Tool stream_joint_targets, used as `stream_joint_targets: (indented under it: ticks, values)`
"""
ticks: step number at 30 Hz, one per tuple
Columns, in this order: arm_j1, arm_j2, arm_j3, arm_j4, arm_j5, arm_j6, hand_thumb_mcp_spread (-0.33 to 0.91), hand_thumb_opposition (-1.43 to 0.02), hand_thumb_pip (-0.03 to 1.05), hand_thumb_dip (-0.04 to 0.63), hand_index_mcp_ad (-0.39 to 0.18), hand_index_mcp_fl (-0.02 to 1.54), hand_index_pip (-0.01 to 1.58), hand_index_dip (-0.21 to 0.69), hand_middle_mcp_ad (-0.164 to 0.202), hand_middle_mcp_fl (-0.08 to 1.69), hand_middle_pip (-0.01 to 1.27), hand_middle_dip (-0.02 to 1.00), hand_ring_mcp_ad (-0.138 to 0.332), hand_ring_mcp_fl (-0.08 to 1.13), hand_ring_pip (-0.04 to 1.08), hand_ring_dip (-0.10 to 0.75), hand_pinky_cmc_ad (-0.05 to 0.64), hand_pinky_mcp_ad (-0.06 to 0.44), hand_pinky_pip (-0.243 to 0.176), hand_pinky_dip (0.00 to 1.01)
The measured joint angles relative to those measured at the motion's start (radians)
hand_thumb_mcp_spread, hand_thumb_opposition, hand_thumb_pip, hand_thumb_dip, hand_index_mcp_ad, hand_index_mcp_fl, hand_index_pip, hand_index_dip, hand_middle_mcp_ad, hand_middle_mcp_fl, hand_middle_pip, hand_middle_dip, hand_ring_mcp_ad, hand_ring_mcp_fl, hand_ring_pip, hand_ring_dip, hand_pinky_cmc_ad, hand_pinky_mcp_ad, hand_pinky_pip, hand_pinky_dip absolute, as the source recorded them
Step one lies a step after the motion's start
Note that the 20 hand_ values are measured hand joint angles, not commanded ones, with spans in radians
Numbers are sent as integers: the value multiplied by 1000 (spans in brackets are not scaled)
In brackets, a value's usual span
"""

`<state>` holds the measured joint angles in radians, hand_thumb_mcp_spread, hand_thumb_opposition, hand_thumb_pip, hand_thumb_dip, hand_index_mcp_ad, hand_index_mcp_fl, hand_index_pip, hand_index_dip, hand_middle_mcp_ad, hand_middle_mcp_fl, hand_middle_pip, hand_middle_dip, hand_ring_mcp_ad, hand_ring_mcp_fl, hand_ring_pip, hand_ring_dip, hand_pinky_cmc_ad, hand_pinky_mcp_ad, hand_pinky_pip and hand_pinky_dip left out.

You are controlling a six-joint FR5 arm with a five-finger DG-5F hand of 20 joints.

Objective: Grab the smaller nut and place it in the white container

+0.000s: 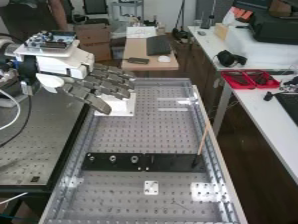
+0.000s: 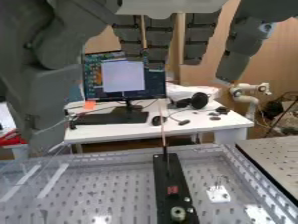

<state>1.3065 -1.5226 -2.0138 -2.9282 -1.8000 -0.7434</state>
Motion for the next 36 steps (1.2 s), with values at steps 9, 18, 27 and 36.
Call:
stream_joint_targets:
  ticks: [9,18,27,36]
  values:
    - [9,23,-104,85,57,-23,330,-771,538,141,-12,89,246,10,40,101,136,175,141,2,152,40,358,309,-80,545]
    - [-20,21,-154,138,40,-40,344,-784,557,159,-37,84,421,10,42,112,134,175,147,0,143,44,358,309,-80,515]
    - [-95,-43,-152,175,-63,-52,349,-806,567,176,-45,72,607,10,44,117,129,175,145,0,138,51,361,311,-80,496]
    - [-181,-126,-146,228,-132,-100,374,-806,567,176,-54,68,813,10,42,115,127,176,138,0,122,58,361,309,-80,468]
